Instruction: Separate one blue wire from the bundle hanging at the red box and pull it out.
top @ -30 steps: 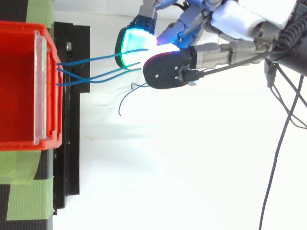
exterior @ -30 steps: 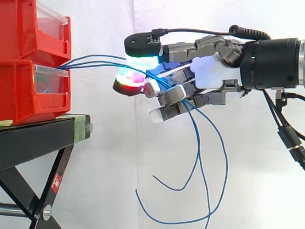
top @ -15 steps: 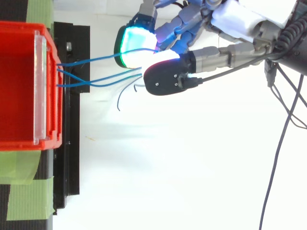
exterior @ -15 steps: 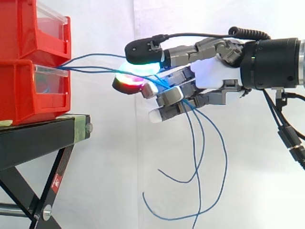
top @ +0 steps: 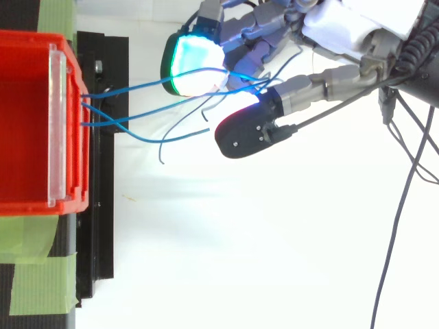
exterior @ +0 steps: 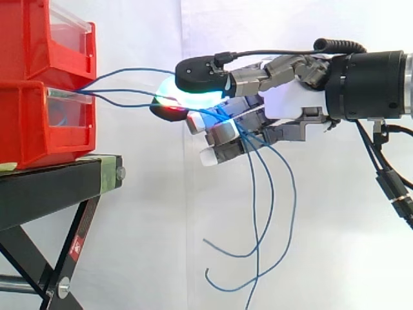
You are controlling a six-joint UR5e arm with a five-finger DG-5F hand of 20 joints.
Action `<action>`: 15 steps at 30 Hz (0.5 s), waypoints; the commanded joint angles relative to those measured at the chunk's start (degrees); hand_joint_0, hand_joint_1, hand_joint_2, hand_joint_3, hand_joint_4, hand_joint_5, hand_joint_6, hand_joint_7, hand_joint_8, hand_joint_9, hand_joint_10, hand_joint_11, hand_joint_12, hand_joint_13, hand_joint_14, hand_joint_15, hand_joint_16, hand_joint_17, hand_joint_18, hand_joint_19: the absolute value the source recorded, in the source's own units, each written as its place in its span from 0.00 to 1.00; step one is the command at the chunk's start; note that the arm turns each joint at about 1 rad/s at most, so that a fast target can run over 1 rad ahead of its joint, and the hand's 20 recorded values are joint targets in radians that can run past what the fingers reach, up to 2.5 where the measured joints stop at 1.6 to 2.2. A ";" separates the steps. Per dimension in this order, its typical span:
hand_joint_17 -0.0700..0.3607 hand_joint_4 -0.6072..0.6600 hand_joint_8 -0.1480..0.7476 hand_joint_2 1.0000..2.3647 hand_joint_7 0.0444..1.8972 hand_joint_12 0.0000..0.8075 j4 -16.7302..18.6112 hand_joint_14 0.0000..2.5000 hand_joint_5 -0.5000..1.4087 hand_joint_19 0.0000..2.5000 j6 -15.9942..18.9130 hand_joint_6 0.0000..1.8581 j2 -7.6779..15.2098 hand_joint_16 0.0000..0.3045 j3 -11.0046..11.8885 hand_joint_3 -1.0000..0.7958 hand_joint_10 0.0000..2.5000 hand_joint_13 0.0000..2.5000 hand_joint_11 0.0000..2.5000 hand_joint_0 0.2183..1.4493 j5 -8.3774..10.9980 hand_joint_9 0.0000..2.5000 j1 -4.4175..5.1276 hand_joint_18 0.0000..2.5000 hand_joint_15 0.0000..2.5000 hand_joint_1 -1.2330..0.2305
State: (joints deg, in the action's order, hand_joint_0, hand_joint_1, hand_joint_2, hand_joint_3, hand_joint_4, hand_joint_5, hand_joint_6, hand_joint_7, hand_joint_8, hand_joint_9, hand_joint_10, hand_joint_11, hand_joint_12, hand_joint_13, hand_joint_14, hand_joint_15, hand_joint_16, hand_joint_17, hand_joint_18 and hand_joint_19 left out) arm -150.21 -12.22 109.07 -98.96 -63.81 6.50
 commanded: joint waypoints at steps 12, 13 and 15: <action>0.47 0.67 0.57 0.00 0.49 0.49 0.09 0.00 0.14 0.25 0.00 0.46 0.00 0.20 0.00 0.28 0.00 0.56 0.58 0.27 0.00 0.39 0.00 0.32 0.60 0.39; 0.48 0.67 0.57 0.00 0.49 0.49 0.09 0.00 0.14 0.25 -0.09 0.46 0.00 0.20 0.00 0.28 0.00 0.57 0.58 0.26 0.00 0.40 0.00 0.33 0.60 0.40; 0.48 0.67 0.57 0.00 0.48 0.48 0.09 0.00 0.14 0.25 0.00 0.46 0.00 0.20 0.00 0.28 0.00 0.57 0.58 0.26 0.00 0.40 0.00 0.33 0.60 0.40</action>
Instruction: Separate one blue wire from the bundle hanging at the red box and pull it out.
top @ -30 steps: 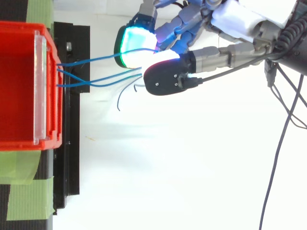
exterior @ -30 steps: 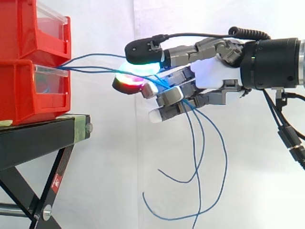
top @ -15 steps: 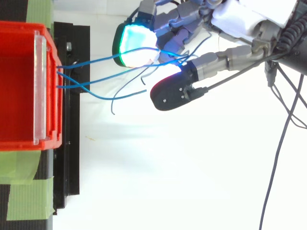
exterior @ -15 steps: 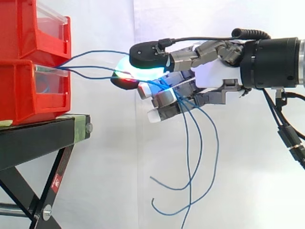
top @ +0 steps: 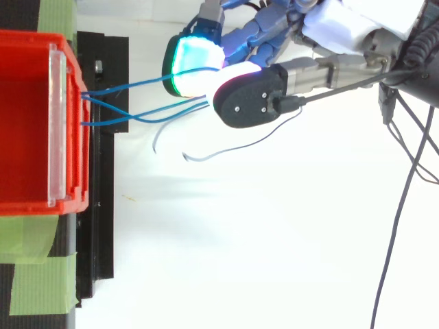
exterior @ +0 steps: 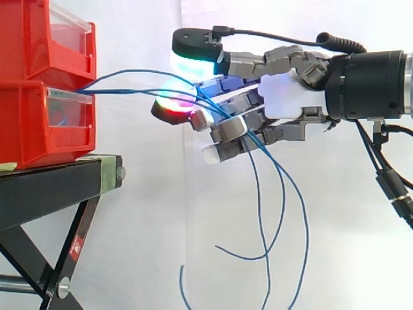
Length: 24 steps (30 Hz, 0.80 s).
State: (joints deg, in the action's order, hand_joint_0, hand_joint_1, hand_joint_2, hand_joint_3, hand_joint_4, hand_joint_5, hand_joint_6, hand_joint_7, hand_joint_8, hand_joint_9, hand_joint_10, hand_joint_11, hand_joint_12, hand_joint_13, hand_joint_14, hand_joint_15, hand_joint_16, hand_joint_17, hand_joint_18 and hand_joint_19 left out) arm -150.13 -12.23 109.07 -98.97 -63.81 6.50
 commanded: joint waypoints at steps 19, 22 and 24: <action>0.45 0.64 0.57 0.01 0.49 0.47 0.01 0.00 0.15 0.26 0.02 0.47 0.00 0.18 0.00 0.37 0.00 0.58 0.58 0.32 0.00 0.45 0.00 0.33 0.60 0.37; 0.45 0.63 0.57 0.01 0.49 0.47 0.01 0.00 0.15 0.26 0.02 0.47 0.00 0.18 0.00 0.38 0.00 0.58 0.58 0.33 0.00 0.46 0.00 0.33 0.60 0.37; 0.45 0.63 0.57 0.01 0.49 0.47 0.01 0.00 0.15 0.26 0.02 0.47 0.00 0.18 0.00 0.39 0.00 0.58 0.59 0.33 0.00 0.46 0.00 0.33 0.60 0.36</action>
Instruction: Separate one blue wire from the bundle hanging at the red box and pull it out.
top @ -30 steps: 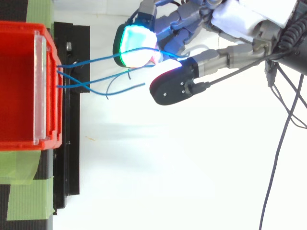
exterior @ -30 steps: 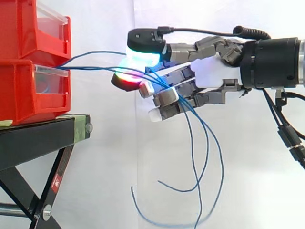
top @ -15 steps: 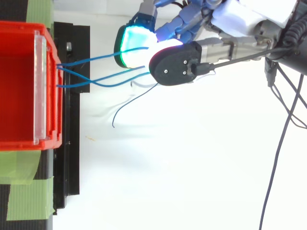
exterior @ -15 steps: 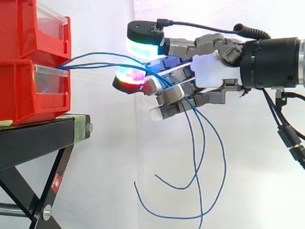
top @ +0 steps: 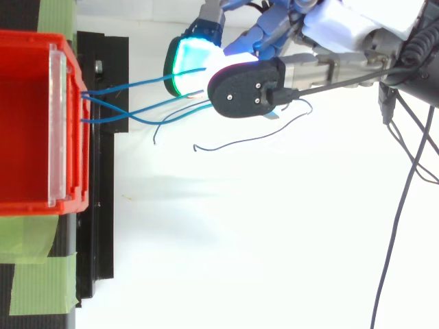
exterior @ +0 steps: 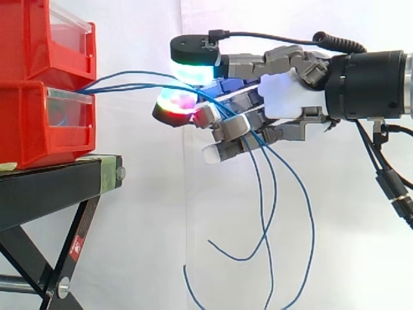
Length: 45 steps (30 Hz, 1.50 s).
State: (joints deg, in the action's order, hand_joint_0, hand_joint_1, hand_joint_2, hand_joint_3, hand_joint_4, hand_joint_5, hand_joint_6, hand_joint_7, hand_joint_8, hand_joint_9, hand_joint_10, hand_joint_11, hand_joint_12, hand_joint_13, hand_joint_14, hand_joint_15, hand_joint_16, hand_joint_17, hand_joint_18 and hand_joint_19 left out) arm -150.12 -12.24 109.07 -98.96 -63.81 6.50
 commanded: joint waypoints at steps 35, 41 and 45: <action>0.45 0.60 0.58 0.02 0.57 0.53 -0.09 0.01 0.17 0.25 0.02 0.46 0.00 0.18 0.00 0.45 0.01 0.49 0.49 0.33 0.00 0.41 0.00 0.32 0.51 0.31; 0.45 0.60 0.58 0.01 0.58 0.60 -0.17 0.01 0.17 0.24 0.02 0.46 0.00 0.18 0.00 0.46 0.01 0.37 0.43 0.32 0.00 0.36 0.00 0.31 0.38 0.30; 0.46 0.60 0.57 0.01 0.59 0.59 -0.17 0.01 0.18 0.23 -0.07 0.45 0.00 0.19 0.00 0.46 0.01 0.29 0.39 0.32 0.00 0.33 0.00 0.29 0.28 0.30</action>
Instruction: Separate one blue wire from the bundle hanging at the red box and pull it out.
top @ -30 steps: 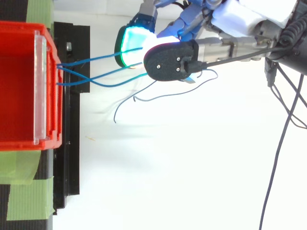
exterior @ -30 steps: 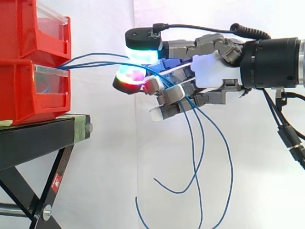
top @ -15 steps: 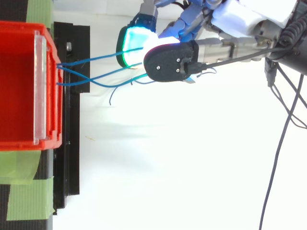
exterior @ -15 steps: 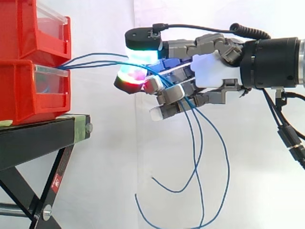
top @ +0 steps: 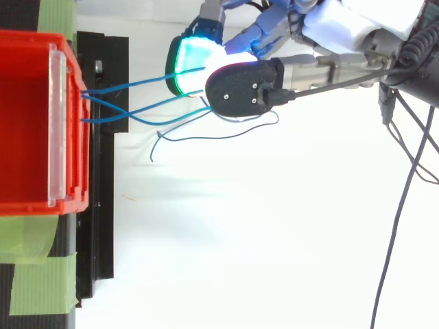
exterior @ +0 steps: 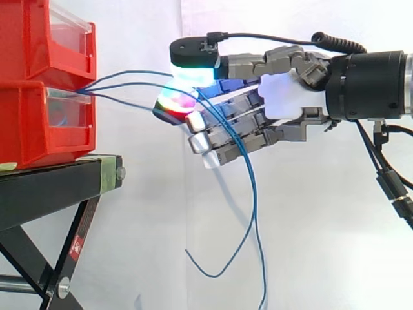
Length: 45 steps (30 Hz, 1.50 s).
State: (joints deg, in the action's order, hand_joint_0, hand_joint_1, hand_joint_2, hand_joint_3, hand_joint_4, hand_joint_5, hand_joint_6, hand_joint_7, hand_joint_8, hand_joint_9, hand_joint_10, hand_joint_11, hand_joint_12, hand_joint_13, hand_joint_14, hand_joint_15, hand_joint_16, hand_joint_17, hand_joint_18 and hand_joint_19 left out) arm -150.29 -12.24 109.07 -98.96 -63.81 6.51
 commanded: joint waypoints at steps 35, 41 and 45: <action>0.47 0.60 0.54 0.02 0.62 0.54 -7.47 0.01 0.18 0.18 2.49 0.45 0.00 0.19 0.00 0.48 0.01 0.17 0.25 0.31 0.44 0.28 0.61 0.22 0.17 0.29; 0.47 0.60 0.54 0.02 0.63 0.54 -9.67 0.01 0.18 0.18 6.27 0.45 0.00 0.19 -0.35 0.48 0.01 0.18 0.25 0.31 0.44 0.28 0.61 0.22 0.17 0.29; 0.47 0.60 0.54 0.02 0.63 0.55 -9.67 0.01 0.18 0.18 7.76 0.45 -1.06 0.19 -3.08 0.48 0.01 0.18 0.25 0.31 0.61 0.29 0.79 0.22 0.17 0.29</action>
State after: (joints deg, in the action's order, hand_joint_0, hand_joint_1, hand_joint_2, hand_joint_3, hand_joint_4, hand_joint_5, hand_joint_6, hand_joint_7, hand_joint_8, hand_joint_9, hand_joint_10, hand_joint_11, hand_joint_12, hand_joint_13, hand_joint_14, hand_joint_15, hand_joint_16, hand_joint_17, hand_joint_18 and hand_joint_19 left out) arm -159.82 -5.67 108.77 -100.36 -63.36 7.17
